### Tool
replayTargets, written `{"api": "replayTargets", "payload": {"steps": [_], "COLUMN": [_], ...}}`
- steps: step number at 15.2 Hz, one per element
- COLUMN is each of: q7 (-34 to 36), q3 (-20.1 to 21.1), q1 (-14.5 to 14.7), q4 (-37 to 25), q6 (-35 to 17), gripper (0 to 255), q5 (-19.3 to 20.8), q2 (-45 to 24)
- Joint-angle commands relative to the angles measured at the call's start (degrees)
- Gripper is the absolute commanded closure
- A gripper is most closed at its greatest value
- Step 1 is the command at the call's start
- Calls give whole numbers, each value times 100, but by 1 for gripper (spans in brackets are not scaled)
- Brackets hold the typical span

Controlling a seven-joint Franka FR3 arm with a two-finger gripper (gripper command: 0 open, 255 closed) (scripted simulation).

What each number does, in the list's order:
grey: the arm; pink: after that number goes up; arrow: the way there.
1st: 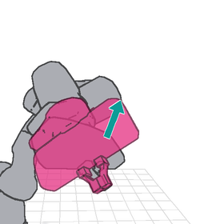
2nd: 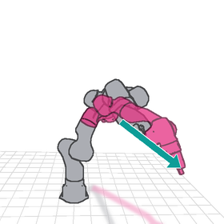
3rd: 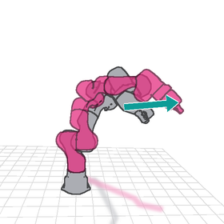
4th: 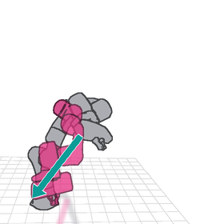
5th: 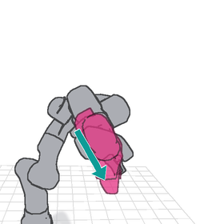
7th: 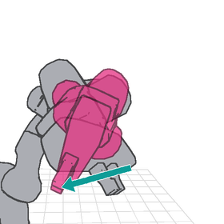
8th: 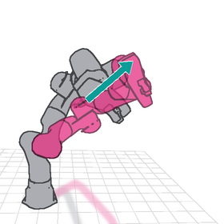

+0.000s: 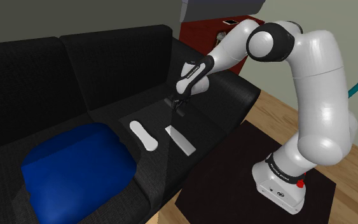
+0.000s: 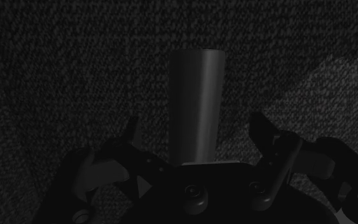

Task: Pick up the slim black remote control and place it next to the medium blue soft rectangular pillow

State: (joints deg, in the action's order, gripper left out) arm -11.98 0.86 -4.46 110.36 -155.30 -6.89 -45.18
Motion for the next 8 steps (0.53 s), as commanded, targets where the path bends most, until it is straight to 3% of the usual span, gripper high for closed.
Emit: {"api": "replayTargets", "payload": {"steps": [1,7,8], "q7": [-2,-2,-2], "q3": [2,2,2], "q1": [0,0,0], "q4": [-43,-43,-43], "q6": [-22,-22,-22], "gripper": [0,0,255], "q5": [-1,-1,-1], "q2": [-61,-61,-61]}}
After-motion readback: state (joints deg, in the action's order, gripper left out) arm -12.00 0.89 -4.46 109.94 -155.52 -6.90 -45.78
